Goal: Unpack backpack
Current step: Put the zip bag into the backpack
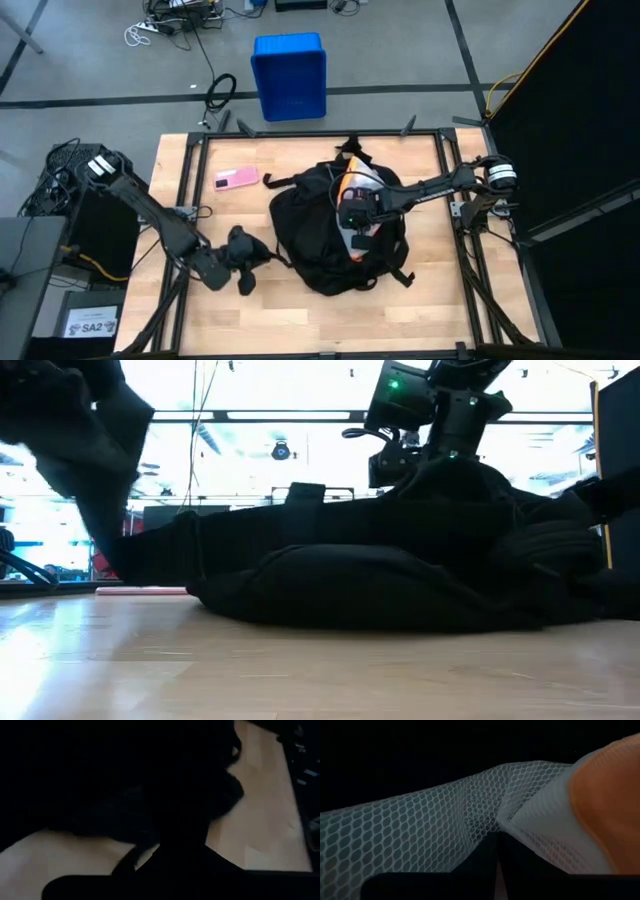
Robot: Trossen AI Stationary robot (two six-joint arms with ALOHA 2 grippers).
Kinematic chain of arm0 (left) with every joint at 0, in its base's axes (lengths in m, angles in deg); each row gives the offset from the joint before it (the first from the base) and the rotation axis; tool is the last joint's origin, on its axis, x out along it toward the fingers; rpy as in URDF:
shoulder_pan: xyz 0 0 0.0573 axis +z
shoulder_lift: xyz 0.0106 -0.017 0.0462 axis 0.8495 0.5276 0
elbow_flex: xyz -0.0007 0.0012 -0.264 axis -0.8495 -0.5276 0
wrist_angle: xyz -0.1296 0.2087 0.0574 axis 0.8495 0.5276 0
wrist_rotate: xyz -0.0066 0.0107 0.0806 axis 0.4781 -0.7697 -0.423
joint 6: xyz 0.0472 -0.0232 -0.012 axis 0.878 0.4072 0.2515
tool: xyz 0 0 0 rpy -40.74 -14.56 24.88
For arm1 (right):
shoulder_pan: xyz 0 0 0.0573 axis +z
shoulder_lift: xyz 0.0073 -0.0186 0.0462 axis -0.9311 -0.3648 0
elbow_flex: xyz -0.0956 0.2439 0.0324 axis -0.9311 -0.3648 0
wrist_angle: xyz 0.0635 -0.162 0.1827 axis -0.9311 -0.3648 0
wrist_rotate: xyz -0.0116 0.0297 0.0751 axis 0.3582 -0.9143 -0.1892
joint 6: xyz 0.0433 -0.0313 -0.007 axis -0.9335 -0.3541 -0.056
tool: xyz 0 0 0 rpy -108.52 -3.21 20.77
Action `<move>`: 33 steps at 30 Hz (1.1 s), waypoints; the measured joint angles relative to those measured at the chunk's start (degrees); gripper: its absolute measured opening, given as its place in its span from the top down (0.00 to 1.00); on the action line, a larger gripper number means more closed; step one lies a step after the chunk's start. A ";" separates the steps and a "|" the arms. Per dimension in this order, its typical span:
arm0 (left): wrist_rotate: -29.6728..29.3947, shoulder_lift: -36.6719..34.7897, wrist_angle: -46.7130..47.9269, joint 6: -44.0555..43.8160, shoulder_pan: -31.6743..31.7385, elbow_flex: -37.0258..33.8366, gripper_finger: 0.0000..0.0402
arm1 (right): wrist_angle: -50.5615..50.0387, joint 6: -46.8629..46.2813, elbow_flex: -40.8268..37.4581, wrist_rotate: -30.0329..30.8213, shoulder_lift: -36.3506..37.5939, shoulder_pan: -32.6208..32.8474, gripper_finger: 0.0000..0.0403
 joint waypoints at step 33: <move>24.05 17.37 -11.35 31.86 30.29 15.67 0.50 | 3.42 0.22 -0.91 -2.03 -0.17 0.07 1.00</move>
